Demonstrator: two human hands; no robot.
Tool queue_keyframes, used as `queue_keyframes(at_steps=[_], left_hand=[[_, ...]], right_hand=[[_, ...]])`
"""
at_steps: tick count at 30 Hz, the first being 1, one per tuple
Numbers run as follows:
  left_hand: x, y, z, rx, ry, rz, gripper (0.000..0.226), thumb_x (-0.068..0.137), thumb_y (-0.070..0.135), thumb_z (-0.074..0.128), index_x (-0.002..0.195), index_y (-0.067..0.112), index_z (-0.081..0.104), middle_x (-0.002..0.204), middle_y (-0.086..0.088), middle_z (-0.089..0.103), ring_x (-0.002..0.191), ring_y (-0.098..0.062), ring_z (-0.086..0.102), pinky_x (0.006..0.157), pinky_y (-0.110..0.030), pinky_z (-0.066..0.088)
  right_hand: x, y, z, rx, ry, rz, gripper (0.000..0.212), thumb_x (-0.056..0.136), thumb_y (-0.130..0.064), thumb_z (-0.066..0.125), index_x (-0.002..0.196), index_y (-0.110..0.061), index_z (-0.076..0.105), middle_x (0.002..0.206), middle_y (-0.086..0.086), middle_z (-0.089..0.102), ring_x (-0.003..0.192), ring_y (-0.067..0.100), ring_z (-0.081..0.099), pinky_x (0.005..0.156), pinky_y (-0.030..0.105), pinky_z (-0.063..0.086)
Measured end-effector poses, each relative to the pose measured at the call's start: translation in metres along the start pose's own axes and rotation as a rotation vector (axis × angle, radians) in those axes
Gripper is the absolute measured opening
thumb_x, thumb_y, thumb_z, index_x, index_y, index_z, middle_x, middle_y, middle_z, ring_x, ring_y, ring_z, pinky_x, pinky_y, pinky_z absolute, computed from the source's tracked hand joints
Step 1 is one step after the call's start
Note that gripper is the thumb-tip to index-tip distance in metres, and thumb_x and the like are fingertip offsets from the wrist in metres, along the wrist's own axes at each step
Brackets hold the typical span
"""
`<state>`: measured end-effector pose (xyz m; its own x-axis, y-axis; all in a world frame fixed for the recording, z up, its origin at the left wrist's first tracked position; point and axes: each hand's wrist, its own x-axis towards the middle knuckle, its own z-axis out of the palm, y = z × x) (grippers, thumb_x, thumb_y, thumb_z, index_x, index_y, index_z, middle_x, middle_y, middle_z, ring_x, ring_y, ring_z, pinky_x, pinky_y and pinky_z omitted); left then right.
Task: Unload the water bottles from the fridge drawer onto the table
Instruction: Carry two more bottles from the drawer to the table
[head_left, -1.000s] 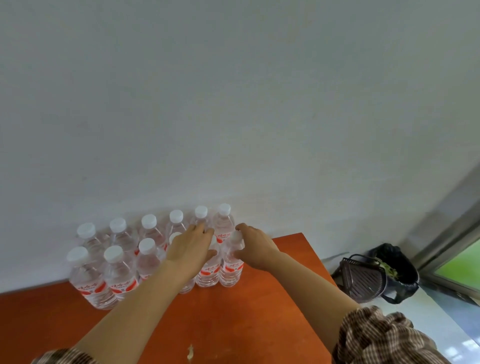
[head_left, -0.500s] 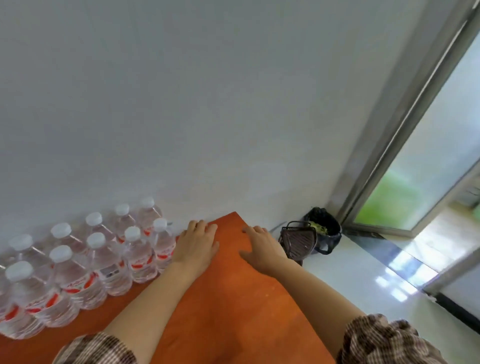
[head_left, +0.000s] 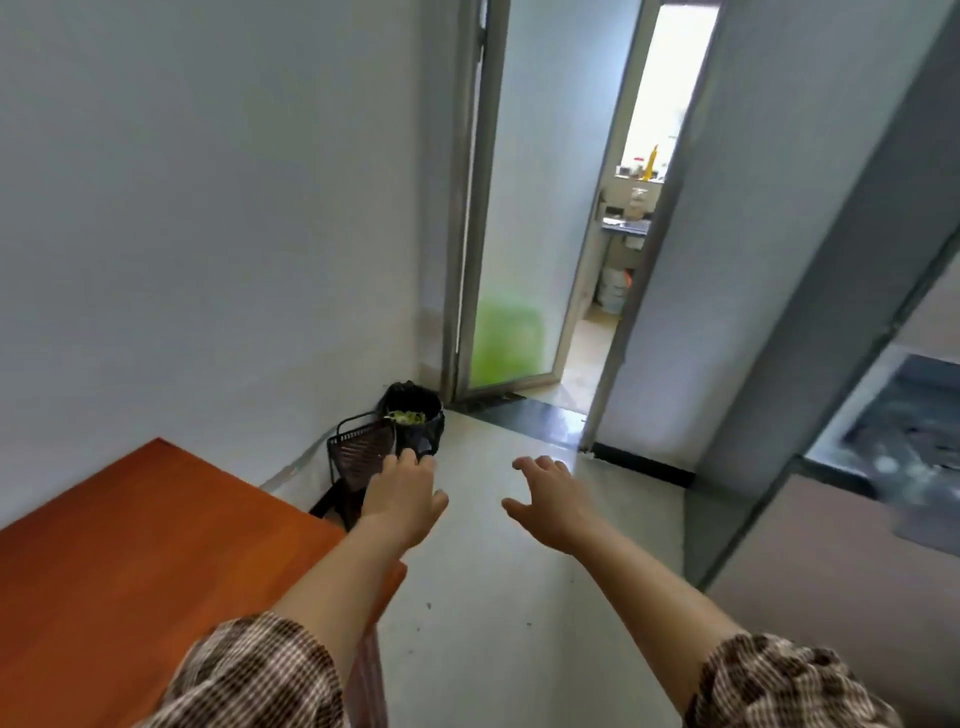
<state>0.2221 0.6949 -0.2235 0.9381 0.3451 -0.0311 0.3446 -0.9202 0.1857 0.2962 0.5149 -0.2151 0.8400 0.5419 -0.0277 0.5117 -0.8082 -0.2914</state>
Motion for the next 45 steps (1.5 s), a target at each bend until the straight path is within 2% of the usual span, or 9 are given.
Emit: queue_keyframes(at_steps=[11,16,22,26,29,32,40,43,45], left_hand=[[-0.001,0.336,0.03,-0.027,-0.006,0.404,0.042,0.093,0.034,0.047,0.13,0.014,0.048,0.132,-0.011,0.045,0.122,-0.03,0.042,0.09,-0.039,0.043],[0.006,0.452,0.043,-0.014,0.007,0.59,0.036,0.091,0.033,0.048,0.121,0.012,0.052,0.121,-0.011,0.051,0.11,-0.029,0.05,0.087,-0.038,0.046],[0.036,0.57,0.076,-0.006,-0.035,0.727,0.047,0.093,0.038,0.047,0.133,0.014,0.046,0.129,-0.01,0.048,0.117,-0.028,0.047,0.091,-0.04,0.047],[0.077,0.644,0.095,-0.027,-0.056,0.769,0.044,0.093,0.037,0.047,0.13,0.015,0.047,0.13,-0.01,0.047,0.121,-0.029,0.045,0.094,-0.041,0.046],[0.115,0.696,0.105,-0.067,-0.084,0.77,0.04,0.093,0.037,0.046,0.127,0.015,0.048,0.125,-0.009,0.049,0.119,-0.028,0.046,0.091,-0.042,0.048],[0.146,0.738,0.116,-0.085,-0.114,0.768,0.045,0.095,0.037,0.043,0.135,0.015,0.044,0.131,-0.01,0.047,0.123,-0.028,0.044,0.092,-0.041,0.047],[0.21,0.802,0.146,-0.116,-0.144,0.74,0.045,0.096,0.035,0.044,0.135,0.015,0.044,0.136,-0.01,0.042,0.128,-0.026,0.035,0.101,-0.037,0.041],[0.234,0.82,0.157,-0.035,-0.158,0.709,0.048,0.094,0.03,0.05,0.139,0.016,0.041,0.14,-0.009,0.039,0.133,-0.026,0.031,0.104,-0.037,0.039],[0.249,0.832,0.164,0.086,-0.153,0.702,0.054,0.093,0.024,0.053,0.144,0.017,0.034,0.147,-0.01,0.033,0.141,-0.027,0.022,0.111,-0.039,0.031]], right_hand=[[-0.143,0.279,-0.114,0.018,0.101,0.433,0.061,0.092,-0.039,0.056,0.144,-0.015,0.035,0.145,0.011,0.04,0.134,0.03,0.035,0.108,0.045,0.037],[-0.184,0.366,-0.154,0.021,0.173,0.559,0.062,0.095,-0.036,0.054,0.149,-0.016,0.03,0.152,0.008,0.033,0.141,0.027,0.03,0.111,0.043,0.033],[-0.191,0.463,-0.172,0.003,0.204,0.656,0.06,0.095,-0.036,0.054,0.147,-0.017,0.032,0.148,0.007,0.037,0.136,0.025,0.034,0.109,0.04,0.035],[-0.17,0.533,-0.191,-0.004,0.207,0.71,0.06,0.094,-0.038,0.053,0.147,-0.019,0.031,0.151,0.004,0.035,0.139,0.024,0.03,0.111,0.045,0.032],[-0.147,0.585,-0.21,-0.035,0.176,0.727,0.059,0.095,-0.039,0.053,0.146,-0.018,0.032,0.149,0.005,0.037,0.137,0.026,0.033,0.108,0.043,0.033],[-0.128,0.631,-0.225,-0.015,0.18,0.73,0.057,0.095,-0.037,0.052,0.145,-0.019,0.032,0.147,0.007,0.039,0.135,0.027,0.033,0.106,0.043,0.035],[-0.07,0.727,-0.24,0.032,0.148,0.684,0.052,0.095,-0.036,0.053,0.141,-0.018,0.04,0.141,0.011,0.047,0.129,0.031,0.043,0.103,0.044,0.039],[-0.039,0.76,-0.238,0.07,0.097,0.619,0.054,0.093,-0.032,0.055,0.142,-0.016,0.04,0.14,0.013,0.049,0.127,0.032,0.046,0.103,0.043,0.041],[-0.017,0.781,-0.232,0.113,0.053,0.584,0.048,0.091,-0.028,0.057,0.135,-0.014,0.046,0.135,0.013,0.053,0.12,0.032,0.051,0.097,0.041,0.046]])
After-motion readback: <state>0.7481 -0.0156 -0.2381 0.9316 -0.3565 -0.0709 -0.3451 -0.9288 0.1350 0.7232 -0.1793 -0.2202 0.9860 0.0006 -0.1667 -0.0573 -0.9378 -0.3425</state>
